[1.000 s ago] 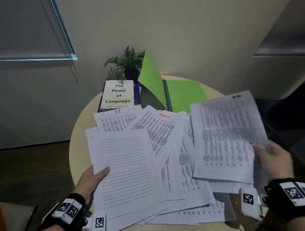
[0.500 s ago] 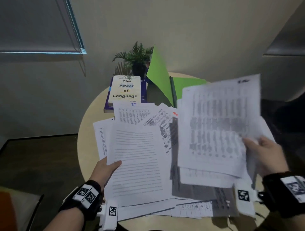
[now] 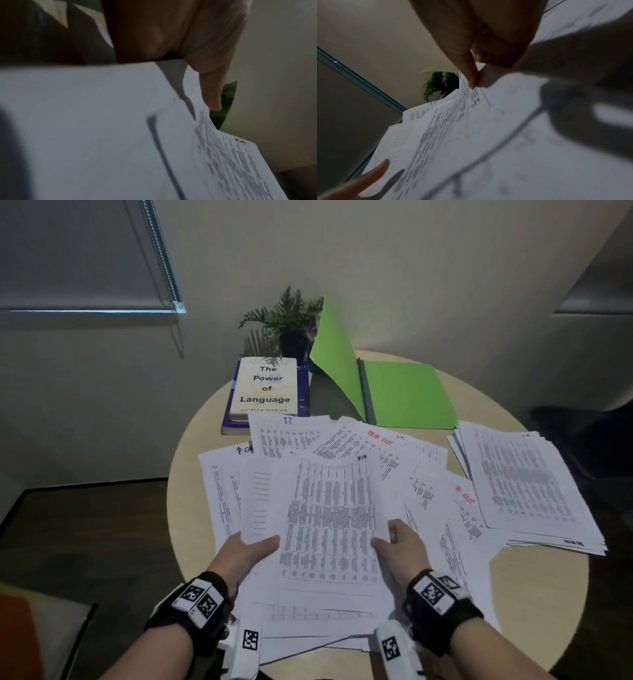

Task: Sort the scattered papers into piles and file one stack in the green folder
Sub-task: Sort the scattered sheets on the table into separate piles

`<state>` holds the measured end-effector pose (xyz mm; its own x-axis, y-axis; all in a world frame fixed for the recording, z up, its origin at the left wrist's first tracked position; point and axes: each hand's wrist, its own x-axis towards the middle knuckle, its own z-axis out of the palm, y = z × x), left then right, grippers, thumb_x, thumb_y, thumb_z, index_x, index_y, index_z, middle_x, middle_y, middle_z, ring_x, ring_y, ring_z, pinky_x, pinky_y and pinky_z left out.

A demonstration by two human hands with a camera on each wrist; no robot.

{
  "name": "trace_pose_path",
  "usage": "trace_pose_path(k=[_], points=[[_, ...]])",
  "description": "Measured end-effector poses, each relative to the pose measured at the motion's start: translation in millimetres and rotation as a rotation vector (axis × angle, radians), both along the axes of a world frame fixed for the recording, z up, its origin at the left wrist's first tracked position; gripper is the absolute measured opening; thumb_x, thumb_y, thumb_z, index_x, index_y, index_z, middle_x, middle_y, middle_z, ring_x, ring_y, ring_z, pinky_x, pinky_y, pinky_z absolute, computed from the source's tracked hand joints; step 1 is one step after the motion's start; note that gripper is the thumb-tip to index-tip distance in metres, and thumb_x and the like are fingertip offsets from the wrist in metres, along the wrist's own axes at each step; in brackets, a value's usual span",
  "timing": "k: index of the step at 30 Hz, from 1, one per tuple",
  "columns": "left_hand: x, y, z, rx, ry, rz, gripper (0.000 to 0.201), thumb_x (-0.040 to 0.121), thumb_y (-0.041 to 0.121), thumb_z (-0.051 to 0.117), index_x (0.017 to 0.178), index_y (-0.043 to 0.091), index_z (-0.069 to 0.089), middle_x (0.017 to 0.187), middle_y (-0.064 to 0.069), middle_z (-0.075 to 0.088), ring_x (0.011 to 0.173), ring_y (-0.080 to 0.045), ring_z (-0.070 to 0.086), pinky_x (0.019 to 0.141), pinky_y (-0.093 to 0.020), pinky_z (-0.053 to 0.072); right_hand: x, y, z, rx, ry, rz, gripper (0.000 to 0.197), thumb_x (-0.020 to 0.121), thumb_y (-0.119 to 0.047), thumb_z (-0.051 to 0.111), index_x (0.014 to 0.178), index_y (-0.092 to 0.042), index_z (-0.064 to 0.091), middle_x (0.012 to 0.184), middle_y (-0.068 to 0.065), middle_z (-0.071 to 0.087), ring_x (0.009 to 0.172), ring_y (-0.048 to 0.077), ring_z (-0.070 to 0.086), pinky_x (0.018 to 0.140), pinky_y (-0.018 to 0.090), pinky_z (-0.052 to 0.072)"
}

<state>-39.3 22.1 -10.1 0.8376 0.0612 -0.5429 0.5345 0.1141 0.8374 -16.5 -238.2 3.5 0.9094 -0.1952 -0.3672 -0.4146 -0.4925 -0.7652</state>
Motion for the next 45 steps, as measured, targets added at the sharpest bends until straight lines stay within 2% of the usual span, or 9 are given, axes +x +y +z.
trace_pose_path(k=[6, 11, 15, 18, 24, 32, 39, 42, 45], points=[[-4, 5, -15, 0.036, -0.018, 0.037, 0.057, 0.061, 0.019, 0.074, 0.116, 0.006, 0.062, 0.108, -0.011, 0.072, 0.105, -0.028, 0.066, 0.101, -0.040, 0.045, 13, 0, 1, 0.054, 0.063, -0.207, 0.032, 0.086, -0.029, 0.063, 0.108, -0.007, 0.052, 0.094, 0.006, 0.060, 0.086, 0.021, 0.056, 0.079, 0.028, 0.043], [-13, 19, -15, -0.008, -0.047, 0.040, 0.039, 0.079, 0.000, 0.071, 0.117, 0.005, 0.061, 0.108, -0.012, 0.072, 0.104, -0.030, 0.066, 0.101, -0.044, 0.045, 31, -7, 7, 0.717, 0.128, -0.439, 0.017, 0.090, -0.011, 0.060, 0.081, -0.003, 0.048, 0.066, 0.013, 0.046, 0.041, 0.020, 0.041, 0.037, 0.022, 0.037], [-15, 23, -12, -0.036, -0.066, 0.022, 0.056, 0.064, 0.013, 0.074, 0.118, 0.004, 0.061, 0.110, -0.012, 0.072, 0.106, -0.032, 0.066, 0.101, -0.050, 0.044, 45, -9, 12, 0.625, 0.109, -0.310, 0.031, 0.086, 0.001, 0.061, 0.065, -0.008, 0.040, 0.058, 0.010, 0.036, 0.035, 0.019, 0.037, 0.036, 0.021, 0.037], [-13, 30, -11, -0.029, -0.049, 0.061, 0.053, 0.069, 0.003, 0.075, 0.119, 0.000, 0.060, 0.112, -0.018, 0.071, 0.105, -0.037, 0.065, 0.101, -0.054, 0.044, 53, -21, 11, 0.417, -0.004, -0.332, 0.022, 0.081, -0.003, 0.063, 0.061, -0.007, 0.056, 0.067, 0.017, 0.057, 0.057, 0.026, 0.056, 0.058, 0.034, 0.051], [-13, 60, -10, -0.001, -0.008, 0.175, 0.036, 0.084, -0.003, 0.063, 0.120, -0.002, 0.060, 0.114, -0.023, 0.067, 0.105, -0.041, 0.064, 0.099, -0.058, 0.043, 56, -67, 20, -0.048, -0.001, -0.205, 0.021, 0.085, -0.010, 0.054, 0.065, -0.008, 0.051, 0.065, 0.013, 0.052, 0.067, 0.028, 0.050, 0.066, 0.034, 0.037], [-11, 66, -5, -0.004, -0.023, 0.201, 0.035, 0.086, -0.002, 0.060, 0.120, 0.000, 0.059, 0.114, -0.022, 0.067, 0.107, -0.039, 0.063, 0.101, -0.056, 0.042, 34, -76, 24, 0.133, 0.091, -0.096, 0.032, 0.090, -0.004, 0.048, 0.064, -0.014, 0.033, 0.047, 0.004, 0.030, 0.036, 0.014, 0.025, 0.039, 0.019, 0.020], [0, 66, 0, 0.057, -0.087, 0.234, 0.031, 0.086, -0.002, 0.061, 0.117, 0.004, 0.061, 0.113, -0.019, 0.068, 0.105, -0.035, 0.064, 0.102, -0.052, 0.043, 41, -83, 32, 0.078, -0.103, -0.248, 0.023, 0.087, -0.015, 0.044, 0.064, -0.015, 0.038, 0.061, 0.006, 0.039, 0.053, 0.021, 0.036, 0.056, 0.034, 0.033], [-2, 67, 4, 0.064, -0.081, 0.227, 0.029, 0.087, -0.005, 0.058, 0.115, 0.001, 0.061, 0.104, -0.017, 0.070, 0.099, -0.035, 0.065, 0.091, -0.044, 0.049, 41, -92, 53, 0.152, -0.157, -0.283, 0.017, 0.087, -0.017, 0.044, 0.088, -0.005, 0.056, 0.078, 0.016, 0.058, 0.069, 0.029, 0.057, 0.071, 0.043, 0.050], [-7, 60, 5, 0.108, -0.081, 0.208, 0.021, 0.087, -0.003, 0.056, 0.103, 0.005, 0.065, 0.092, -0.010, 0.073, 0.089, -0.031, 0.067, 0.077, -0.033, 0.050, 36, -90, 76, 0.206, -0.185, -0.249, 0.019, 0.093, -0.013, 0.043, 0.077, -0.007, 0.049, 0.056, 0.008, 0.040, 0.040, 0.014, 0.039, 0.046, 0.023, 0.035]])
